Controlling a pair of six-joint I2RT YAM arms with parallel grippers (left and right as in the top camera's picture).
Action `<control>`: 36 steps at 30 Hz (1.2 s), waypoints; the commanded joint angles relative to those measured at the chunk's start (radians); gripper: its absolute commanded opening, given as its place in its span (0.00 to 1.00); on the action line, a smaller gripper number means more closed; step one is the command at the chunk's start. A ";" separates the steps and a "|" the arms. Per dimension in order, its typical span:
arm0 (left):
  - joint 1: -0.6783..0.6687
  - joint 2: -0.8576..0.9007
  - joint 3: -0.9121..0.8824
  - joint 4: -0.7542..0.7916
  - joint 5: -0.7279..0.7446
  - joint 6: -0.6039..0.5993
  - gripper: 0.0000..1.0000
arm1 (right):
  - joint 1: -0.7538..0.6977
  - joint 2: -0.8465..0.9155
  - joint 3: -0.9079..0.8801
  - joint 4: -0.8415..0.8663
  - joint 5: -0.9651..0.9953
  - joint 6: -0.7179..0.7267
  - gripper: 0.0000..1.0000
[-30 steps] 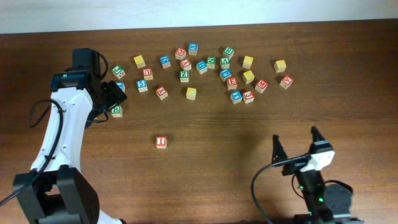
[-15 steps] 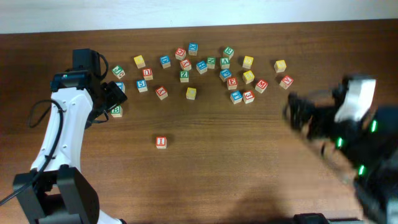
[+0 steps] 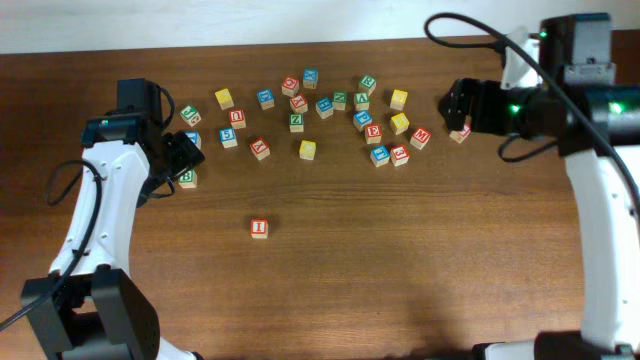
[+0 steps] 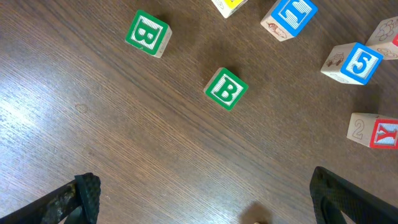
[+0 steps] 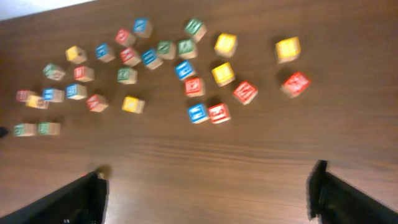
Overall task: Spell out ICRA
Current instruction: 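Raise the right arm and swing the right gripper over the cluster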
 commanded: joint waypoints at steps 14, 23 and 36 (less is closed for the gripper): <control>0.002 0.007 -0.003 -0.001 -0.011 -0.006 0.99 | 0.212 0.259 0.018 -0.004 -0.151 0.029 0.51; 0.002 0.007 -0.003 -0.001 -0.011 -0.006 0.99 | 0.306 0.277 0.016 -0.005 0.019 0.109 0.70; 0.002 0.007 -0.003 -0.001 -0.011 -0.006 0.99 | 0.335 0.277 0.011 0.004 0.069 0.141 0.98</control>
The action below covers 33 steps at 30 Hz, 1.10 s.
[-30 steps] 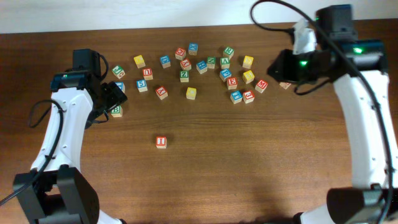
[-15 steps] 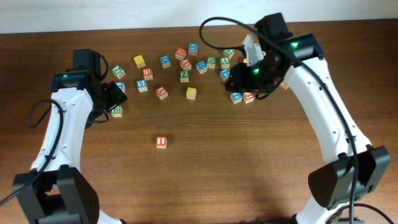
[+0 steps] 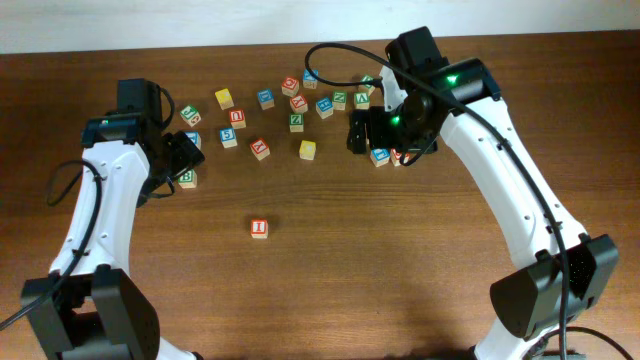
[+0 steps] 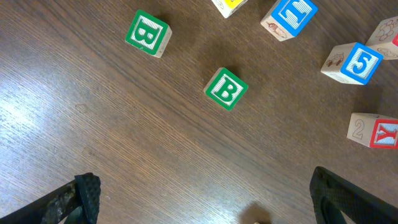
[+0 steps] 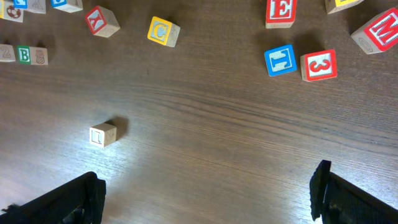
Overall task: Spell out ICRA
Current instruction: 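Raise the right arm and swing the right gripper over the cluster, then lower the right gripper over the yellow C block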
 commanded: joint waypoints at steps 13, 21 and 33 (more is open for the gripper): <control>0.002 0.007 -0.003 -0.001 -0.011 -0.006 0.99 | 0.008 0.008 -0.096 0.051 0.016 0.068 0.98; 0.002 0.007 -0.003 -0.001 -0.011 -0.006 0.99 | 0.066 0.034 -0.105 0.127 0.042 0.109 0.98; 0.002 0.007 -0.003 -0.001 -0.011 -0.006 0.99 | 0.139 0.091 -0.106 0.174 0.057 0.110 0.98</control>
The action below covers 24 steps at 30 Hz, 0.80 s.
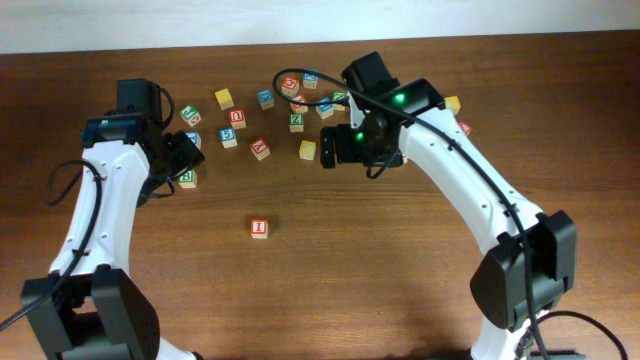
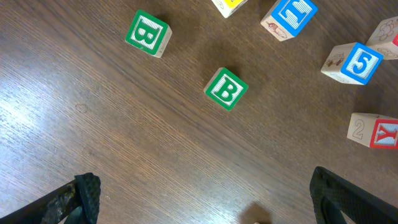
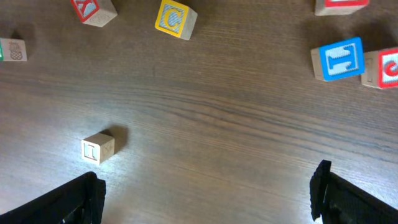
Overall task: Spell out ICRA
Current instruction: 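Lower the right gripper over the yellow C block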
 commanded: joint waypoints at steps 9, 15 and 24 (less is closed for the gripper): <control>0.002 0.007 -0.003 -0.001 -0.011 -0.006 0.99 | 0.052 0.038 -0.009 0.075 0.023 0.061 0.98; 0.002 0.007 -0.003 -0.001 -0.011 -0.006 0.99 | 0.077 0.101 -0.009 0.129 0.031 0.099 0.96; 0.002 0.007 -0.003 -0.001 -0.011 -0.006 0.99 | 0.172 0.225 -0.009 0.278 0.256 0.147 0.93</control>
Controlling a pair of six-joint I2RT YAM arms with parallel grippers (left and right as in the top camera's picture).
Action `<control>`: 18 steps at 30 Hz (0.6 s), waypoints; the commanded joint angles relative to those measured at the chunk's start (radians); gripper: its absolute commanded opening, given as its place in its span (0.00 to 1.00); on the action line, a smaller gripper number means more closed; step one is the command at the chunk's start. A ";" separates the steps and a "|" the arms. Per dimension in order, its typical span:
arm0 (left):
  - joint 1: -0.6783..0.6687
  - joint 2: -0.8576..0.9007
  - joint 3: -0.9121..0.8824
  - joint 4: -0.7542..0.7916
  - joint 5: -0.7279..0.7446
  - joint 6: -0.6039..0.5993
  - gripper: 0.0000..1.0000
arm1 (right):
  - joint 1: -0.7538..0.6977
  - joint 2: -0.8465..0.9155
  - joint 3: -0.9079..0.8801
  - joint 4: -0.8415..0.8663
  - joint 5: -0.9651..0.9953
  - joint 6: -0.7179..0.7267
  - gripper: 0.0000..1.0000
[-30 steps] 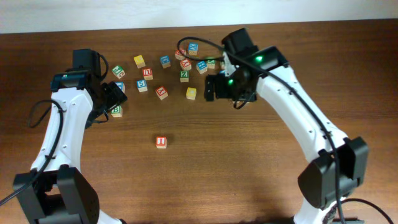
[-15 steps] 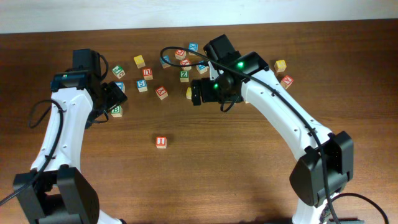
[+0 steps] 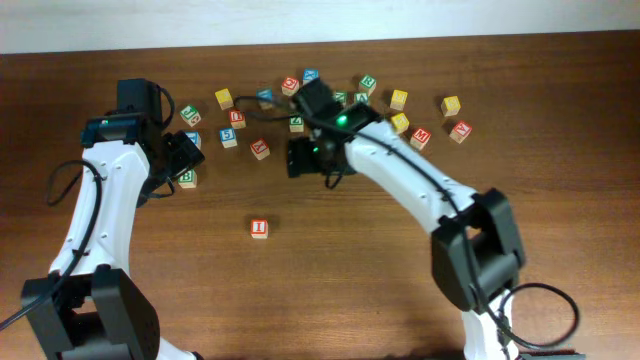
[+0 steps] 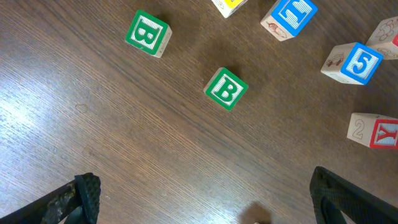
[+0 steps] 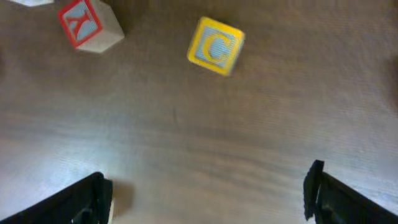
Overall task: Spell out ICRA
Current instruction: 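Lower the right gripper over the yellow C block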
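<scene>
The red I block [image 3: 259, 228] lies alone toward the table's front. A yellow block with a blue C [image 5: 216, 46] lies just ahead of my right gripper [image 5: 205, 199], which is open and empty above the wood. In the overhead view the right gripper [image 3: 303, 158] covers that block. My left gripper [image 4: 202, 205] is open over bare wood near two green B blocks [image 4: 226, 89]; from above, the left gripper [image 3: 182, 158] hangs at the left of the scatter. No R or A block can be picked out.
Several more letter and number blocks are scattered along the back of the table [image 3: 400, 250], from a yellow one [image 3: 224, 98] to a red one [image 3: 461, 130]. A red block [image 5: 87, 25] lies left of the C block.
My right gripper has moved left and lower, so the yellow C block now fills more of its view and sits nearer its open fingers. The left arm has not moved.
My right arm first stood at the far right, beyond the blocks. It then was over the right part of the scatter, then the middle, and now over the yellow C block. The left arm and the red I block stayed put throughout.
</scene>
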 commanded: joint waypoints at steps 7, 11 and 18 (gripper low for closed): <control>0.002 0.007 -0.003 -0.001 -0.011 -0.006 0.99 | 0.021 0.110 -0.009 0.201 0.178 0.025 0.93; 0.002 0.007 -0.003 -0.001 -0.011 -0.006 0.99 | 0.021 0.132 -0.009 0.259 0.251 0.062 0.85; 0.002 0.007 -0.003 -0.001 -0.011 -0.006 0.99 | 0.021 0.174 -0.009 0.309 0.253 0.062 0.50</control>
